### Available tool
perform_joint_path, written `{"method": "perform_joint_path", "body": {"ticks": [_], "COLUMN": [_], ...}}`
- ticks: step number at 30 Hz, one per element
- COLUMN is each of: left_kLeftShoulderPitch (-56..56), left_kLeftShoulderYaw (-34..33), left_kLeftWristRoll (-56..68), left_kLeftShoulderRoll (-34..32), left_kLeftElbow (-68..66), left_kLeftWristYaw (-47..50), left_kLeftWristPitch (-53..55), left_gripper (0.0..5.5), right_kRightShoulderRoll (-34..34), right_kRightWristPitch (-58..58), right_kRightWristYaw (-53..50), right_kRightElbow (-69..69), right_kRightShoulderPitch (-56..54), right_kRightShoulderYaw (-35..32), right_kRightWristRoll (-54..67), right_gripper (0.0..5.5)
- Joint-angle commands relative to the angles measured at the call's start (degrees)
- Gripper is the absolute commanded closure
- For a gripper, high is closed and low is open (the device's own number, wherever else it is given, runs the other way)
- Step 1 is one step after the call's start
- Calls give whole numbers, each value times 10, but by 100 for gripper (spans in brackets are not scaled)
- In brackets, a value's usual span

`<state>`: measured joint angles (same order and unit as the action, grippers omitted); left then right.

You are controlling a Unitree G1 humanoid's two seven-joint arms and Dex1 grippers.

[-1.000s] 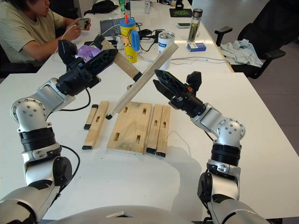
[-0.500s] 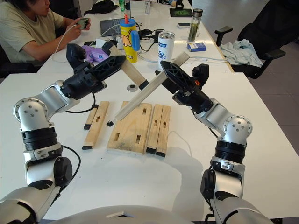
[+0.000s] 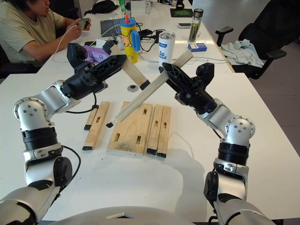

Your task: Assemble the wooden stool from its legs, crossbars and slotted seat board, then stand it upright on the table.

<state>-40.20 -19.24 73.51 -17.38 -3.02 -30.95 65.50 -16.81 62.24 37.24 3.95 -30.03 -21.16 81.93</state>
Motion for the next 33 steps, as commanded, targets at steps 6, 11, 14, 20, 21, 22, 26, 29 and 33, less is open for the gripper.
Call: {"method": "perform_joint_path", "body": {"ticks": [6, 11, 14, 20, 21, 22, 26, 29, 33], "left_kLeftShoulderPitch": [-2, -3, 0, 77, 98, 121, 194, 253, 329], "left_kLeftShoulderYaw": [-24, -55, -81, -74, -58, -37, 88, 214, 305], "left_kLeftWristRoll": [28, 87, 109, 6, -22, -47, -167, -312, -418], "left_kLeftShoulderRoll": [6, 20, 7, -77, -90, -101, -137, -188, -251], "left_kLeftElbow": [21, 49, 52, 46, 51, 62, 136, 181, 212], "left_kLeftWristYaw": [37, 107, 132, 82, 63, 45, -33, -100, -206], "left_kLeftWristPitch": [-30, -59, -89, -127, -132, -134, -167, -244, -331], "left_gripper": [387, 307, 256, 191, 191, 191, 191, 191, 191], "right_kRightShoulderRoll": [-10, -19, -25, -35, -48, -57, -87, -100, -103], "right_kRightWristPitch": [0, 5, -2, -65, -64, -63, -92, -113, -180], "right_kRightWristYaw": [15, 22, 27, 39, 53, 65, 93, 104, 159], "right_kRightElbow": [1, 10, 14, -16, -20, -14, 22, 57, 72], "right_kRightShoulderPitch": [-6, -10, -13, 11, 19, 21, 13, -5, 9], "right_kRightShoulderYaw": [3, 1, 2, -14, -10, -15, -36, -34, 43], "right_kRightWristRoll": [3, 3, -6, -51, -60, -61, -86, -117, -232], "right_gripper": [343, 344, 344, 344, 344, 344, 344, 344, 344]}}
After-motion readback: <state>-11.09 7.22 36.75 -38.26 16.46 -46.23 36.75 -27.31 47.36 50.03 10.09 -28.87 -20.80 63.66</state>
